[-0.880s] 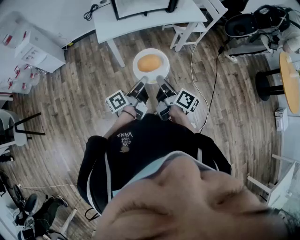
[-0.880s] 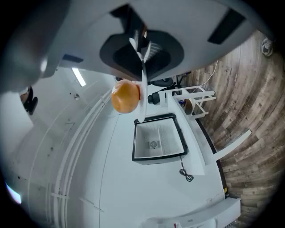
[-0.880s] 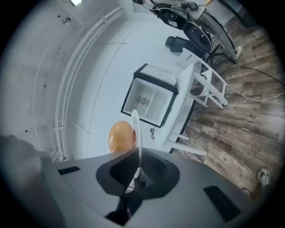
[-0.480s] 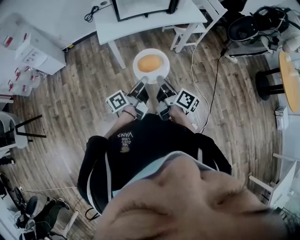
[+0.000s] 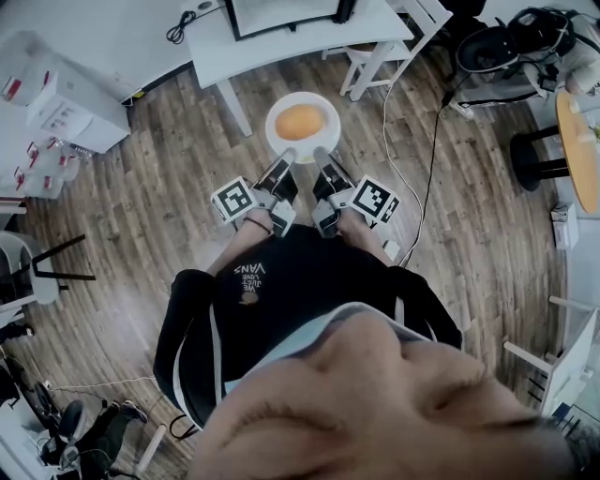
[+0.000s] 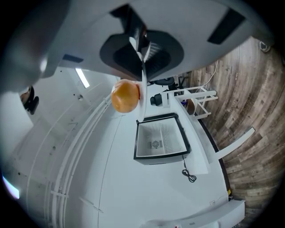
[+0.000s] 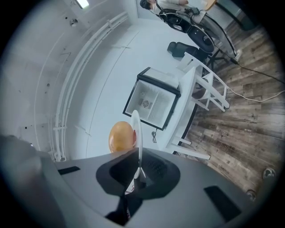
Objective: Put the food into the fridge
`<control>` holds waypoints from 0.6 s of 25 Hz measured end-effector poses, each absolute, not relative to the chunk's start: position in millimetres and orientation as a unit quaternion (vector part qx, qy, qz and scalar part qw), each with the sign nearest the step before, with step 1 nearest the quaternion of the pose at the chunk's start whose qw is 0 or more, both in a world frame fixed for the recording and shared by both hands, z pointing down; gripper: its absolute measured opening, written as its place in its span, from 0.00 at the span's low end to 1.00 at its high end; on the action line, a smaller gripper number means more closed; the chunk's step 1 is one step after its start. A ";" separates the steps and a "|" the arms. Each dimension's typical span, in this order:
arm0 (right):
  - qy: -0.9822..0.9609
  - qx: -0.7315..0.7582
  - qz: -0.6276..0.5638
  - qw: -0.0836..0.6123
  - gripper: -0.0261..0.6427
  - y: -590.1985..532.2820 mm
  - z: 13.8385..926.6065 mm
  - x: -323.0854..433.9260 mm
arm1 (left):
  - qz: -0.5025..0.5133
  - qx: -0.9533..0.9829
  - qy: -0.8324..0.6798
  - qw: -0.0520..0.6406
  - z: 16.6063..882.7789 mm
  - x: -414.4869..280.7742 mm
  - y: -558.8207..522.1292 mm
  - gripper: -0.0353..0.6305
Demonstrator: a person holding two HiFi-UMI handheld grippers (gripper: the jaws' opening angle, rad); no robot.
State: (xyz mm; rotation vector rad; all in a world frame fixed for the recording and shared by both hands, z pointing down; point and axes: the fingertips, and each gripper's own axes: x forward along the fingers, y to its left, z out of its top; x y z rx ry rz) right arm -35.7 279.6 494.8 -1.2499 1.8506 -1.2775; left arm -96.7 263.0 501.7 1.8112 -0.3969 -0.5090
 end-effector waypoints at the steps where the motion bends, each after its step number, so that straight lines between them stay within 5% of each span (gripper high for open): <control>1: 0.688 -0.468 -0.477 0.283 0.07 279.6 496.4 -37.2 | -0.216 0.773 -0.167 0.572 502.6 -98.2 262.5 0.09; 15: 0.677 -0.471 -0.487 0.286 0.07 250.8 504.8 -22.7 | -0.216 0.764 -0.170 0.584 510.6 -84.4 234.6 0.09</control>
